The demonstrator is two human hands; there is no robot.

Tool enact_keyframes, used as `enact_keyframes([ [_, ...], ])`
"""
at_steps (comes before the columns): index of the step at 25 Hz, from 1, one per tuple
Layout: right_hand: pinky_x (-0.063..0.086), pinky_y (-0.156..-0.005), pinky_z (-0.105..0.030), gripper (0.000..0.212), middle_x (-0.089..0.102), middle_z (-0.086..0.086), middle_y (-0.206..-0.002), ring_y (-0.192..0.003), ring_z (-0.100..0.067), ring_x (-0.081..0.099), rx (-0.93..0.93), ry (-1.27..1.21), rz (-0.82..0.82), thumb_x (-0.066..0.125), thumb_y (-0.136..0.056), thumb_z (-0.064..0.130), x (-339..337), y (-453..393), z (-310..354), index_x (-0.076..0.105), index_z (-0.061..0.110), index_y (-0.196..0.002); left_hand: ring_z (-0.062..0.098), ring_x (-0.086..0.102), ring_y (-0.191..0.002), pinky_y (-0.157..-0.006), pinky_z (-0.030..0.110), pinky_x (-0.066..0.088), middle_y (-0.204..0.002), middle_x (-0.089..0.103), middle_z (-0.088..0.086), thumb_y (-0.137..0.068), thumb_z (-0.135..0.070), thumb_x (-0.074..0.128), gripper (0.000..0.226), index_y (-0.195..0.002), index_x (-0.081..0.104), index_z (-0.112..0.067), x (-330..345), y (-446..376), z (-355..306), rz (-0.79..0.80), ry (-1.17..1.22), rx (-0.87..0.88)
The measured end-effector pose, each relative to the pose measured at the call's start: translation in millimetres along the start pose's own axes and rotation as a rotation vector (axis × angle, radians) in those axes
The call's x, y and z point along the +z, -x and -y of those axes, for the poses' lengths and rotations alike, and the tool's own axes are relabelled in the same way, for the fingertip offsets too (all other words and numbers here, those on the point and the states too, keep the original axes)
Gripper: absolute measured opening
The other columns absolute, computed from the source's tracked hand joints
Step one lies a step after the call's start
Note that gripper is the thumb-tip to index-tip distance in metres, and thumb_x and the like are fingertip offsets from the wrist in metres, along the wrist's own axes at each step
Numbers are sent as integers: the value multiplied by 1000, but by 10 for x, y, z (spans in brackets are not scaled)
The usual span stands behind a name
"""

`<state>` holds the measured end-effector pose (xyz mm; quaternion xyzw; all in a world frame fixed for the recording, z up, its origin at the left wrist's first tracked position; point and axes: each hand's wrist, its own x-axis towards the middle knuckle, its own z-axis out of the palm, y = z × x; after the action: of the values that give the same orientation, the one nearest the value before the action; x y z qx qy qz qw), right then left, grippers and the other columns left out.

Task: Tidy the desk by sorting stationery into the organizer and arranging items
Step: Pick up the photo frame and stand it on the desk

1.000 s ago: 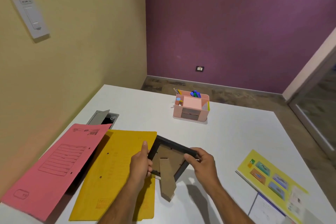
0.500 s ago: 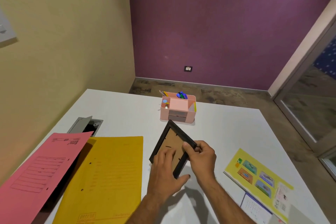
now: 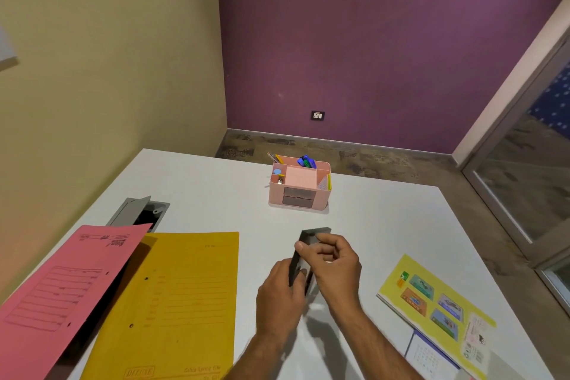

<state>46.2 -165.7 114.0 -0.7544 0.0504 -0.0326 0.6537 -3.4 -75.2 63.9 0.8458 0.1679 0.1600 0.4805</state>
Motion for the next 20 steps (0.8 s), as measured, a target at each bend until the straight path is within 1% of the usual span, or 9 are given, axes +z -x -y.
enact_keyframes([
  [1, 55, -65, -16, 39, 73, 4, -82, -75, -6, 67, -7, 5, -18, 89, -67, 31, -38, 1, -21, 66, 23, -98, 9, 63, -86, -70, 11, 46, -98, 68, -12, -94, -31, 60, 12, -106, 62, -30, -2, -8, 36, 32, 98, -46],
  [3, 51, -61, -13, 39, 70, 4, -96, -84, -6, 64, 6, 27, -104, 84, -75, 30, -138, -19, -85, 63, 21, -106, 13, 70, -89, -73, 26, 59, -97, 71, -8, -93, -30, 63, 9, -101, 61, -35, -17, -21, 87, 84, 345, -159],
  [5, 46, -64, -14, 43, 62, 3, -110, -95, -9, 59, 58, 97, -145, 78, -80, 33, -252, -55, -199, 57, 21, -115, 15, 73, -89, -74, 38, 62, -98, 74, -3, -93, -23, 64, 12, -101, 61, -32, -30, -44, 94, 88, 540, -275],
  [6, 46, -65, -17, 44, 60, 3, -113, -97, -13, 60, 112, 119, -114, 76, -82, 35, -300, -69, -263, 56, 20, -117, 16, 74, -87, -73, 39, 62, -97, 75, -2, -94, -21, 63, 12, -103, 62, -29, -38, -60, 91, 81, 599, -309],
  [8, 55, -67, -26, 38, 68, -3, -109, -91, -19, 69, 253, 54, 60, 73, -85, 35, -356, -92, -370, 59, 14, -113, 19, 75, -86, -71, 39, 62, -95, 76, 0, -94, -18, 61, 13, -106, 62, -22, -64, -89, 76, 75, 682, -336],
  [10, 61, -79, -43, 33, 76, -9, -101, -88, -26, 75, 368, -52, 271, 71, -86, 30, -389, -88, -435, 64, 8, -111, 23, 75, -87, -73, 42, 61, -96, 77, 2, -95, -16, 60, 14, -109, 62, -17, -94, -115, 82, 83, 744, -346],
  [12, 57, -89, -52, 31, 76, -12, -103, -94, -31, 74, 402, -113, 397, 71, -87, 21, -439, -100, -465, 66, 6, -113, 25, 75, -88, -77, 46, 60, -98, 76, 4, -95, -16, 60, 16, -111, 62, -15, -116, -130, 114, 107, 751, -345],
  [16, 50, -97, -59, 35, 71, -22, -112, -104, -41, 69, 461, -195, 538, 76, -82, 10, -495, -134, -524, 68, 1, -114, 24, 74, -90, -78, 47, 60, -100, 76, 3, -95, -19, 59, 17, -113, 60, -17, -140, -123, 161, 146, 713, -332],
  [20, 48, -98, -62, 42, 69, -26, -115, -106, -45, 66, 482, -230, 560, 80, -75, 7, -500, -156, -569, 68, -1, -114, 24, 74, -90, -77, 46, 61, -99, 76, 1, -96, -18, 58, 17, -112, 59, -19, -132, -132, 162, 152, 700, -312],
])
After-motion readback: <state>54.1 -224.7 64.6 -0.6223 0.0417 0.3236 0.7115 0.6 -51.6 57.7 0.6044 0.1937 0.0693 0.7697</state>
